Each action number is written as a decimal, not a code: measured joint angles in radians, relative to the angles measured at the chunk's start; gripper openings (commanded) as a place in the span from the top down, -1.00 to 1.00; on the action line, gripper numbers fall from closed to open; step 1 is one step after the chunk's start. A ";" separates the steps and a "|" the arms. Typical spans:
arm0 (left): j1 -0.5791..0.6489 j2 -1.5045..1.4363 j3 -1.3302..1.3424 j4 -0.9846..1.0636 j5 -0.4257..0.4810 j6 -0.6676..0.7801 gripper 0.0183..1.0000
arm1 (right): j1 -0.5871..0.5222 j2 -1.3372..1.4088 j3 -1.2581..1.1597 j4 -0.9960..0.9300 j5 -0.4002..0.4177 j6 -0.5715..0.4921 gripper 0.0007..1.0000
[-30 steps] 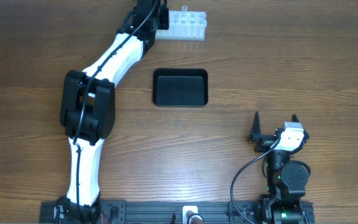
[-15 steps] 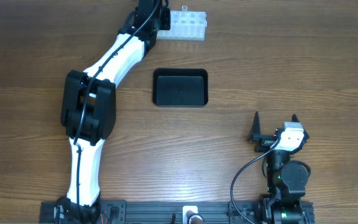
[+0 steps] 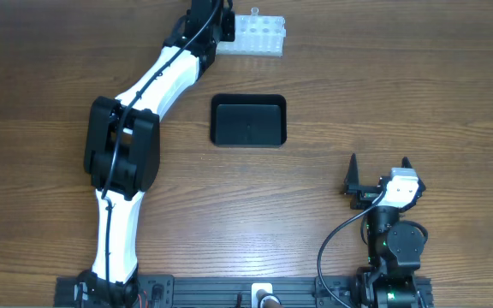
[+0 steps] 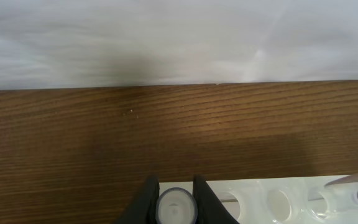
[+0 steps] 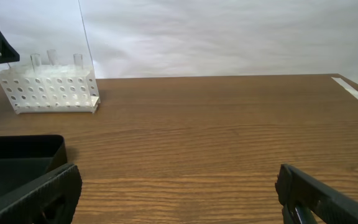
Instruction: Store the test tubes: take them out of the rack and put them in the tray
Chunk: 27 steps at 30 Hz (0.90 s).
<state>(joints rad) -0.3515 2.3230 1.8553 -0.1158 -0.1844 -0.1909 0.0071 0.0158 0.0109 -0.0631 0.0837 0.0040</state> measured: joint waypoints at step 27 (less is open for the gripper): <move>-0.103 -0.533 0.042 -0.453 -0.050 -0.107 0.78 | 0.000 0.000 0.000 0.000 0.000 0.000 -0.98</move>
<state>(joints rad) -0.4541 1.7897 1.8973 -0.5686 -0.2340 -0.2981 0.0071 0.0158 0.0109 -0.0631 0.0837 0.0040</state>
